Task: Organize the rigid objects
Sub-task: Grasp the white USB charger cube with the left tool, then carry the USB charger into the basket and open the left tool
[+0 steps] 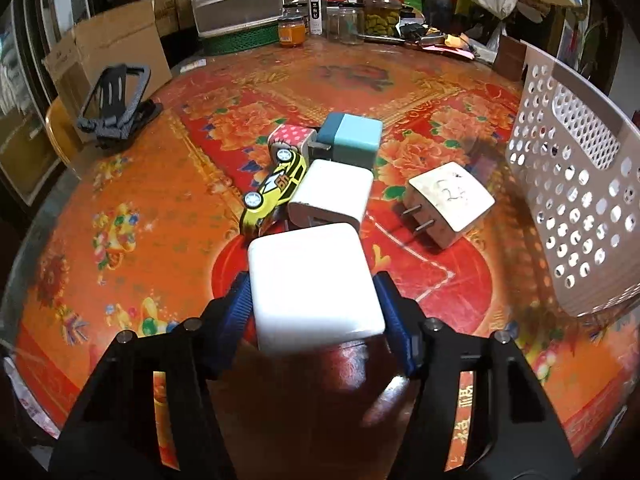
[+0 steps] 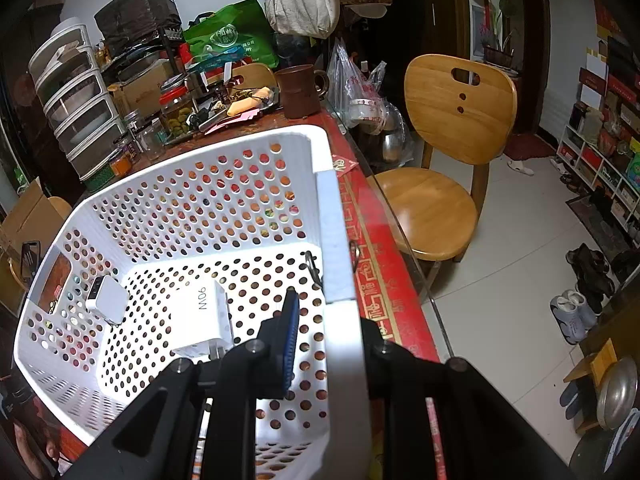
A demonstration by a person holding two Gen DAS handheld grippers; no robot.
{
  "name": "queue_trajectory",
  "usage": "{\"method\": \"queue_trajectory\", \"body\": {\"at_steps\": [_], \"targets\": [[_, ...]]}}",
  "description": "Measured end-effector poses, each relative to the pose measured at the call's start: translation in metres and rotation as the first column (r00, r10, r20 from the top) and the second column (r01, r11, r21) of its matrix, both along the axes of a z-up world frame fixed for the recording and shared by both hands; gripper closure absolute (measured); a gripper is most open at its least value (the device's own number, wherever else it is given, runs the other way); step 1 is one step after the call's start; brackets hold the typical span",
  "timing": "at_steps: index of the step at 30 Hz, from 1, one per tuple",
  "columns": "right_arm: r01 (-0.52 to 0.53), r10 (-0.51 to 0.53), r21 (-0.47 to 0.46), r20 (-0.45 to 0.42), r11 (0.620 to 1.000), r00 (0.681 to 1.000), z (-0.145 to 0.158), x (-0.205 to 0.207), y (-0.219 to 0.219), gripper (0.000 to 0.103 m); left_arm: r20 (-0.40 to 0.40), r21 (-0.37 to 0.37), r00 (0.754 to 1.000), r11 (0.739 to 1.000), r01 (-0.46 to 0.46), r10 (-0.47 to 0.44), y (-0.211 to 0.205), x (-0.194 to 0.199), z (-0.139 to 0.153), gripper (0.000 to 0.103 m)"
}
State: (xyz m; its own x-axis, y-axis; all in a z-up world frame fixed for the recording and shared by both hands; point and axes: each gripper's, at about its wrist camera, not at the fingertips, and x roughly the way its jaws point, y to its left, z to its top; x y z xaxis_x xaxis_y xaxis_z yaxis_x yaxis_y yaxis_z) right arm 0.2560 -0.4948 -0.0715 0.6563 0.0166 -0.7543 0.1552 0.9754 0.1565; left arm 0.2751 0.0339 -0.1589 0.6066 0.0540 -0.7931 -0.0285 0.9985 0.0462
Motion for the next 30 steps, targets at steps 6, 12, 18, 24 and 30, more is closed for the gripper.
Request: {"method": "queue_trajectory", "body": {"at_steps": [6, 12, 18, 24, 30], "targets": [[-0.001, 0.001, 0.001, 0.001, 1.000, 1.000, 0.000, 0.000, -0.001, 0.084, 0.065, -0.038, 0.998, 0.999, 0.017, -0.015, 0.005, -0.012, 0.010, 0.047], [-0.001, 0.001, 0.003, 0.001, 1.000, 1.000, 0.000, 0.000, -0.001, 0.084, 0.104, -0.036, 0.995, 0.999, 0.004, 0.000, 0.014, -0.021, 0.025, 0.049], [-0.001, 0.001, 0.005, 0.001, 1.000, 1.000, 0.001, 0.000, -0.001, 0.084, 0.159, -0.027, 0.987, 1.000, -0.001, 0.005, 0.021, -0.032, 0.044, 0.049], [-0.002, 0.002, 0.011, 0.004, 1.000, 1.000, 0.001, -0.001, -0.001, 0.084, 0.223, 0.006, 0.975, 1.000, 0.000, -0.001, 0.015, -0.038, 0.077, 0.049], [-0.005, 0.005, 0.016, 0.006, 1.000, 1.000, 0.001, -0.001, -0.001, 0.083, 0.266, 0.100, 0.964, 0.995, 0.000, -0.026, -0.003, -0.029, 0.112, 0.049]]}}
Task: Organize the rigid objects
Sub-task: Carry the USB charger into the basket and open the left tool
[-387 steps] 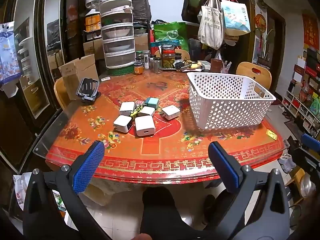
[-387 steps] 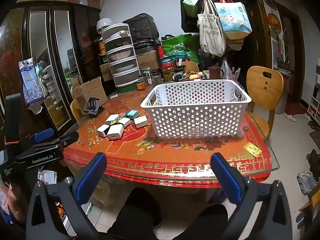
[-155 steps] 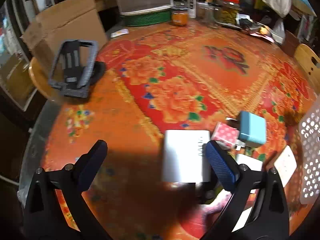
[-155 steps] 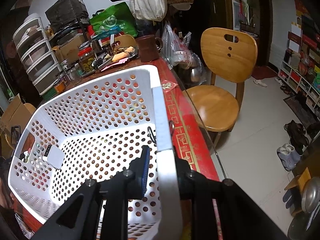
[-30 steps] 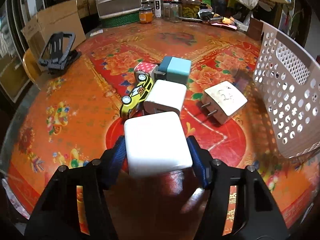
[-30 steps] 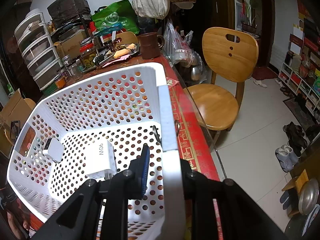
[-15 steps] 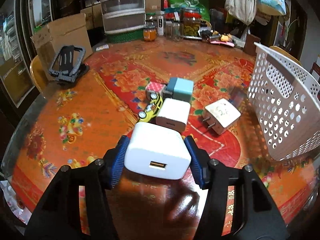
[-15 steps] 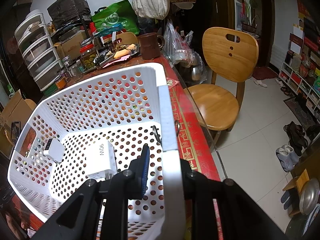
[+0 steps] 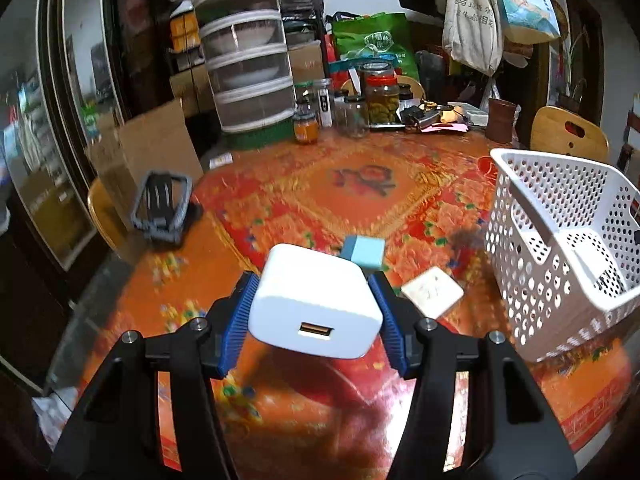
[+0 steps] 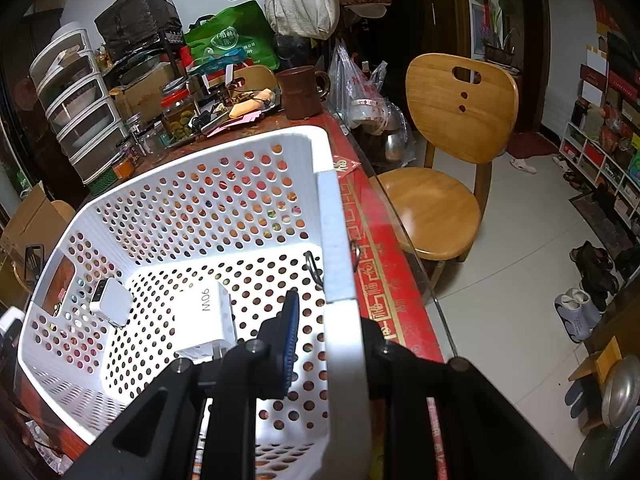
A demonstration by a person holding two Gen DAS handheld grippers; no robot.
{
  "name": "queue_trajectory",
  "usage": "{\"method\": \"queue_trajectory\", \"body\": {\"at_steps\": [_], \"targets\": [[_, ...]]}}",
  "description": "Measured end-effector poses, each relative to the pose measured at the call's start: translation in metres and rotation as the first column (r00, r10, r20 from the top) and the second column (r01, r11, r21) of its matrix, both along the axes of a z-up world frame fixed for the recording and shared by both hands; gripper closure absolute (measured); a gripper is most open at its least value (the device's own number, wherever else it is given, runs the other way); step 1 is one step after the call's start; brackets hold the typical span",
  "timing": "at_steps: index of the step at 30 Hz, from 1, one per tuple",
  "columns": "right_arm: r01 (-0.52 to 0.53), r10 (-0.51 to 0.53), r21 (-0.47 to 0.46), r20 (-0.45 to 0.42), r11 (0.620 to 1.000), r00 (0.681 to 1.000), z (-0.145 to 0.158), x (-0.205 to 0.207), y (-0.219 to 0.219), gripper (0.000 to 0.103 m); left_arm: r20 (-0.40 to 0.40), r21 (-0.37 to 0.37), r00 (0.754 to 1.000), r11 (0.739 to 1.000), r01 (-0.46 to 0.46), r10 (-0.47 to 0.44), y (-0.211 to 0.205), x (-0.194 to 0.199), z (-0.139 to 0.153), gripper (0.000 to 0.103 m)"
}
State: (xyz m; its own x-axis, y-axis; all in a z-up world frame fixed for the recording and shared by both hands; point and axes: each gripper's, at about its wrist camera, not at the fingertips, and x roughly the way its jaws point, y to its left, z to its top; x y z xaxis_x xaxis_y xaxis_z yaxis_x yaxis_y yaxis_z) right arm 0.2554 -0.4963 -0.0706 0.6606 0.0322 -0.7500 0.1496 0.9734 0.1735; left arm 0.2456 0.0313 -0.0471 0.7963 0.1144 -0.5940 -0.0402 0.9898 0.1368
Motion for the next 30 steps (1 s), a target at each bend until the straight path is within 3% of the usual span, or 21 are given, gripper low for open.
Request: {"method": "queue_trajectory", "body": {"at_steps": [9, 19, 24, 30], "targets": [[0.000, 0.000, 0.000, 0.000, 1.000, 1.000, 0.000, 0.000, 0.000, 0.083, 0.061, 0.146, 0.998, 0.989, 0.006, -0.015, -0.033, 0.021, 0.040, 0.049], [0.001, -0.001, 0.001, 0.000, 1.000, 1.000, 0.000, 0.000, 0.000, 0.083, 0.069, 0.175, 0.990, 0.978, 0.112, -0.126, -0.095, 0.032, 0.068, 0.048], [0.001, -0.001, 0.001, 0.000, 1.000, 1.000, 0.000, 0.001, 0.000, 0.083, 0.051, 0.221, 0.978, 0.957, 0.186, -0.201, -0.148, 0.034, 0.070, 0.048], [0.003, -0.003, 0.003, -0.001, 1.000, 1.000, -0.002, 0.000, 0.000, 0.083, -0.047, 0.279, 0.953, 0.912, 0.301, -0.300, -0.218, 0.040, 0.046, 0.048]]}}
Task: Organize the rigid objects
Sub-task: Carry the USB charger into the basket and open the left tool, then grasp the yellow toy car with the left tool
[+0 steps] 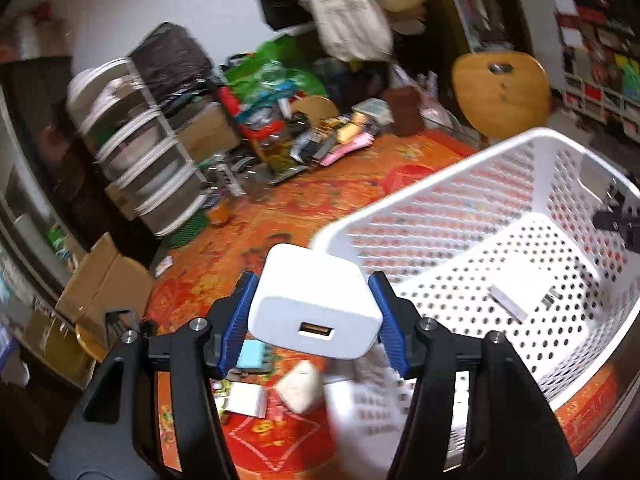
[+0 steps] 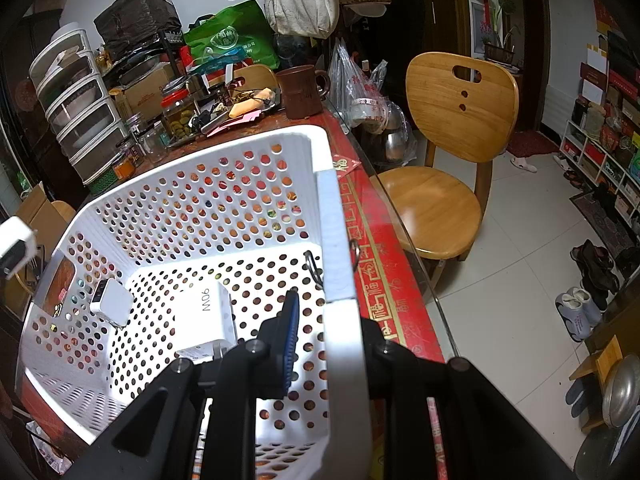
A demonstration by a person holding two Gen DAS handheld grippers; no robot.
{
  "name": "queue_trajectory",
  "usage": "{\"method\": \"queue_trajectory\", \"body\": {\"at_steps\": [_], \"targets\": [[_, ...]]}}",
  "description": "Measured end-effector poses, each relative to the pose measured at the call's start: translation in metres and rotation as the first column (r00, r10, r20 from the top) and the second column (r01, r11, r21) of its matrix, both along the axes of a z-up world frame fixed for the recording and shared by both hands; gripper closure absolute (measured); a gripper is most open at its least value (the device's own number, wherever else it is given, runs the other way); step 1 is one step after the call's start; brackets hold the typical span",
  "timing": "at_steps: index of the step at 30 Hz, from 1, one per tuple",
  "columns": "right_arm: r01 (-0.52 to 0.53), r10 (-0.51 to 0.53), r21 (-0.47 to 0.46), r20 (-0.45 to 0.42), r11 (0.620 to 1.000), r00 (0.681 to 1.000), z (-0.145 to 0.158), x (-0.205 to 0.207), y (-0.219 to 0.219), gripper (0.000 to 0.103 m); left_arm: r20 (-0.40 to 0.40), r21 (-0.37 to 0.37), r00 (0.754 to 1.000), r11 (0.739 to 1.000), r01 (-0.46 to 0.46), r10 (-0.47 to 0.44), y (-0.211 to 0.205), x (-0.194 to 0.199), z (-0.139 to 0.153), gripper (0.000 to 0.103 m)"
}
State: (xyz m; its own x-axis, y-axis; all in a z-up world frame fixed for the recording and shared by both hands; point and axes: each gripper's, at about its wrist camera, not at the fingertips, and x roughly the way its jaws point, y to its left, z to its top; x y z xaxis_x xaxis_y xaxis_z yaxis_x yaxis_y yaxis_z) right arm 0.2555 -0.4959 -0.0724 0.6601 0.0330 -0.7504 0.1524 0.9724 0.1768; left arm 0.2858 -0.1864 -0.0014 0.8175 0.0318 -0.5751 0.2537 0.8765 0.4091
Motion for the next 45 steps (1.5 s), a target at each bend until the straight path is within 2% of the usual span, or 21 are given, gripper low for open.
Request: {"method": "queue_trajectory", "body": {"at_steps": [7, 15, 17, 18, 19, 21, 26, 28, 30, 32, 33, 36, 37, 40, 43, 45], "targets": [[-0.001, 0.001, 0.000, 0.000, 1.000, 1.000, 0.000, 0.000, 0.000, 0.083, -0.118, 0.062, 0.990, 0.995, 0.084, -0.077, -0.053, 0.002, -0.040, 0.048], [0.000, 0.000, 0.002, 0.000, 1.000, 1.000, 0.000, -0.001, 0.001, 0.083, -0.164, 0.061, 0.983, 0.994, 0.092, -0.081, -0.057, 0.020, -0.055, 0.047], [0.000, 0.000, 0.002, 0.000, 1.000, 1.000, 0.000, 0.000, 0.001, 0.083, -0.144, 0.049, 0.985, 0.993, 0.103, -0.095, -0.056, 0.018, -0.051, 0.035], [0.000, 0.000, 0.003, -0.001, 1.000, 1.000, 0.000, 0.000, 0.001, 0.083, -0.139, 0.041, 0.985, 0.993, 0.107, -0.100, -0.054, 0.017, -0.047, 0.018], [0.000, 0.000, 0.004, -0.001, 1.000, 1.000, 0.000, 0.000, 0.001, 0.083, -0.121, 0.026, 0.987, 0.993, 0.111, -0.108, -0.051, 0.014, -0.043, 0.008], [0.000, 0.000, 0.004, -0.003, 1.000, 1.000, 0.000, 0.000, 0.001, 0.083, -0.086, 0.006, 0.991, 0.994, 0.107, -0.106, -0.042, 0.008, -0.033, 0.006], [-0.001, 0.001, 0.003, -0.005, 1.000, 1.000, 0.000, 0.001, 0.000, 0.083, -0.029, -0.103, 0.998, 0.993, 0.055, -0.058, 0.013, -0.007, -0.004, 0.005], [-0.003, 0.003, 0.003, -0.006, 1.000, 1.000, -0.001, 0.001, 0.000, 0.083, 0.010, -0.158, 1.000, 0.987, -0.013, 0.015, 0.056, -0.012, 0.006, 0.001], [-0.005, 0.005, 0.001, -0.007, 1.000, 1.000, 0.000, 0.001, 0.000, 0.083, 0.012, -0.189, 0.996, 0.978, -0.090, 0.094, 0.100, -0.008, 0.006, 0.001], [-0.004, 0.004, 0.000, -0.008, 1.000, 1.000, 0.000, 0.001, 0.000, 0.083, -0.047, -0.199, 0.982, 0.962, -0.189, 0.183, 0.150, 0.009, -0.009, 0.001], [-0.003, 0.003, 0.001, -0.006, 1.000, 1.000, 0.000, 0.001, 0.000, 0.083, -0.123, -0.212, 0.968, 0.947, -0.242, 0.220, 0.181, 0.023, -0.026, 0.001], [-0.002, 0.002, 0.005, -0.003, 1.000, 1.000, 0.000, 0.000, -0.001, 0.083, -0.280, -0.260, 0.932, 0.917, -0.303, 0.229, 0.229, 0.045, -0.069, 0.001], [-0.002, 0.002, 0.006, -0.003, 1.000, 1.000, 0.000, 0.000, -0.001, 0.083, -0.322, -0.253, 0.917, 0.912, -0.324, 0.236, 0.240, 0.051, -0.086, 0.001], [-0.002, 0.002, 0.007, -0.004, 1.000, 1.000, 0.000, 0.000, -0.001, 0.083, -0.375, -0.244, 0.890, 0.899, -0.363, 0.258, 0.260, 0.058, -0.116, 0.002], [-0.002, 0.002, 0.005, -0.006, 1.000, 1.000, 0.000, 0.000, -0.001, 0.083, -0.403, -0.296, 0.875, 0.867, -0.401, 0.267, 0.278, 0.061, -0.128, 0.007], [-0.002, 0.002, 0.004, -0.008, 1.000, 1.000, 0.000, 0.000, -0.001, 0.083, -0.407, -0.298, 0.871, 0.862, -0.411, 0.275, 0.285, 0.062, -0.133, 0.011]]}}
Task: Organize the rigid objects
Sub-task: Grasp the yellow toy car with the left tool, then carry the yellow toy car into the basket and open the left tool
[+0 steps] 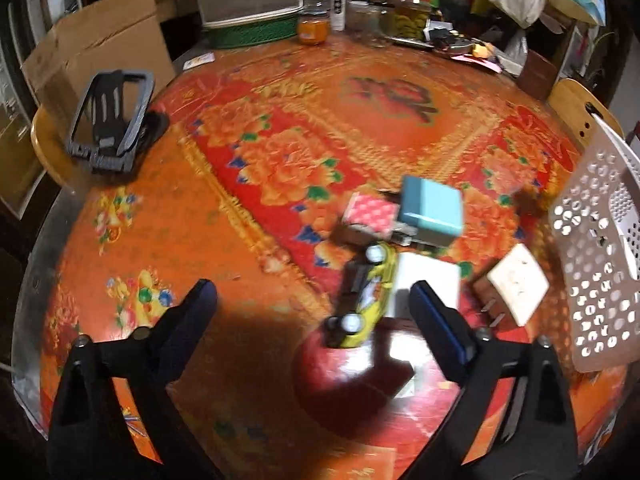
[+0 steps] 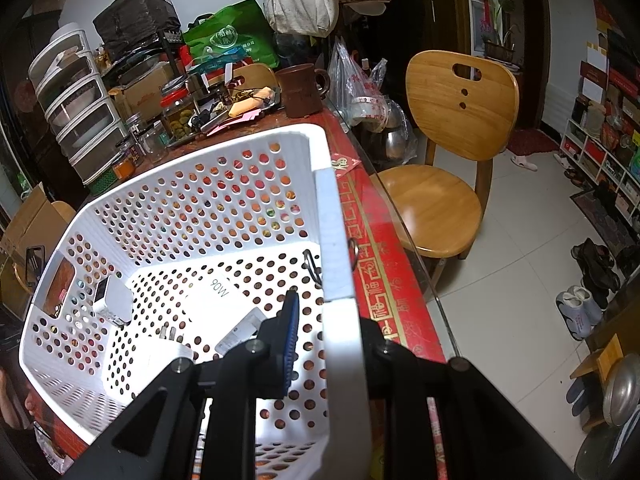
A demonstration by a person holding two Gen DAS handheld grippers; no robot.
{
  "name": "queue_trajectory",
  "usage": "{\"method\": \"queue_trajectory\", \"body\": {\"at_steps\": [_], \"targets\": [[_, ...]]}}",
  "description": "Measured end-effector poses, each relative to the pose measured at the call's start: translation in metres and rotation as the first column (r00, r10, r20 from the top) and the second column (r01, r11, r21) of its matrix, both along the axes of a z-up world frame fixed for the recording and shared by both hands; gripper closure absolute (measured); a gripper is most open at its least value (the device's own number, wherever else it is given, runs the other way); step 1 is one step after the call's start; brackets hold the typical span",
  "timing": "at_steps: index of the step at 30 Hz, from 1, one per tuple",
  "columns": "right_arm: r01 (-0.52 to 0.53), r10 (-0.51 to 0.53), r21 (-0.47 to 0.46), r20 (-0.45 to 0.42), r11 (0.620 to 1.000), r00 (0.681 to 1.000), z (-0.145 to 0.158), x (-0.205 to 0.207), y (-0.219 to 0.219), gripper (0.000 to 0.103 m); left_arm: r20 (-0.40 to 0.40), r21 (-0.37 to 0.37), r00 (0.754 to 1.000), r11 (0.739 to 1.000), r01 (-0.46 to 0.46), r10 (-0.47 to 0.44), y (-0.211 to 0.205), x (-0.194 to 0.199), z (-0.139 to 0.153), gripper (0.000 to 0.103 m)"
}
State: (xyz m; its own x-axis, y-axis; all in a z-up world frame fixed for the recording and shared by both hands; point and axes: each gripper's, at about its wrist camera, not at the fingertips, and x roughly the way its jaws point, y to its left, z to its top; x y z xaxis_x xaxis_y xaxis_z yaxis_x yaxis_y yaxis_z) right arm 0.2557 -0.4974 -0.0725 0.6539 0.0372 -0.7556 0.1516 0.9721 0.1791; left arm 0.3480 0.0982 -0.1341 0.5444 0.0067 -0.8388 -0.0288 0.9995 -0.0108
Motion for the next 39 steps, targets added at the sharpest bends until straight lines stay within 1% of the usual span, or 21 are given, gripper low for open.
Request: {"method": "queue_trajectory", "body": {"at_steps": [2, 3, 4, 6, 8, 11, 15, 17, 18, 21, 22, 25, 27, 29, 31, 33, 36, 38, 39], "targets": [[0.001, -0.001, -0.002, 0.000, 1.000, 1.000, 0.000, 0.000, 0.000, 0.083, 0.005, -0.021, 1.000, 1.000, 0.005, -0.005, 0.006, -0.001, -0.003, 0.012], [0.002, -0.002, -0.002, 0.000, 1.000, 1.000, 0.000, 0.000, 0.000, 0.083, 0.008, -0.017, 1.000, 1.000, 0.002, -0.002, 0.004, 0.002, -0.003, 0.017], [0.004, -0.004, -0.002, -0.001, 1.000, 1.000, 0.000, 0.000, 0.000, 0.083, 0.015, 0.004, 1.000, 1.000, -0.004, 0.004, 0.004, 0.002, -0.002, 0.028], [0.007, -0.007, -0.002, -0.001, 1.000, 1.000, 0.000, 0.001, 0.000, 0.083, 0.006, 0.034, 1.000, 0.999, -0.012, 0.012, 0.005, 0.007, -0.008, 0.039], [0.007, -0.007, -0.001, -0.001, 1.000, 1.000, 0.000, 0.001, 0.000, 0.083, -0.017, 0.030, 1.000, 1.000, -0.007, 0.007, 0.004, 0.012, -0.016, 0.040], [0.006, -0.006, -0.003, -0.003, 1.000, 1.000, 0.000, 0.001, 0.000, 0.083, -0.026, 0.056, 1.000, 0.998, 0.002, -0.001, 0.001, 0.016, -0.024, 0.040], [0.004, -0.004, -0.005, -0.004, 1.000, 1.000, 0.000, 0.000, 0.000, 0.083, -0.022, 0.004, 1.000, 1.000, -0.005, 0.005, 0.008, 0.024, -0.026, 0.040], [0.005, -0.005, -0.005, -0.003, 1.000, 1.000, 0.000, 0.000, 0.000, 0.083, -0.016, 0.004, 1.000, 1.000, -0.001, 0.001, 0.008, 0.028, -0.027, 0.040], [0.004, -0.004, -0.004, -0.003, 1.000, 1.000, 0.000, 0.000, 0.001, 0.083, -0.012, 0.009, 1.000, 1.000, 0.001, -0.001, 0.007, 0.029, -0.027, 0.043], [0.006, -0.006, -0.004, -0.003, 1.000, 1.000, 0.001, 0.001, 0.000, 0.083, 0.001, 0.016, 1.000, 1.000, 0.026, -0.026, 0.000, 0.028, -0.024, 0.080], [0.006, -0.006, -0.004, -0.003, 1.000, 1.000, 0.001, 0.001, 0.001, 0.083, 0.013, 0.040, 1.000, 0.999, 0.020, -0.021, -0.002, 0.026, -0.022, 0.081], [0.004, -0.004, -0.004, -0.004, 1.000, 1.000, 0.001, 0.001, 0.000, 0.083, 0.082, 0.108, 0.996, 0.994, 0.011, -0.020, -0.009, 0.015, -0.011, 0.081], [0.003, -0.003, -0.005, -0.005, 1.000, 1.000, 0.001, 0.001, 0.000, 0.083, 0.116, 0.130, 0.993, 0.992, 0.005, -0.020, -0.012, 0.007, 0.000, 0.081], [0.003, -0.003, -0.004, -0.003, 1.000, 1.000, 0.001, 0.001, 0.000, 0.083, 0.146, 0.171, 0.989, 0.985, -0.014, -0.011, -0.014, 0.000, 0.012, 0.081], [0.002, -0.002, -0.002, -0.002, 1.000, 1.000, 0.001, 0.001, 0.000, 0.083, 0.196, 0.236, 0.981, 0.971, -0.047, 0.000, -0.020, -0.009, 0.029, 0.081], [0.001, -0.001, 0.001, 0.001, 1.000, 1.000, 0.000, 0.000, 0.000, 0.083, 0.240, 0.281, 0.971, 0.958, -0.066, -0.004, -0.027, -0.020, 0.045, 0.081], [0.001, -0.001, 0.003, 0.002, 1.000, 1.000, 0.000, 0.000, 0.000, 0.083, 0.317, 0.363, 0.948, 0.925, -0.117, -0.005, -0.044, -0.034, 0.075, 0.081], [0.000, 0.000, 0.004, 0.002, 1.000, 1.000, 0.000, 0.000, -0.001, 0.083, 0.335, 0.377, 0.942, 0.918, -0.124, -0.010, -0.050, -0.038, 0.090, 0.081], [-0.001, 0.001, 0.004, 0.002, 1.000, 1.000, 0.000, 0.000, -0.001, 0.083, 0.340, 0.373, 0.940, 0.921, -0.114, -0.021, -0.056, -0.040, 0.098, 0.081]]}}
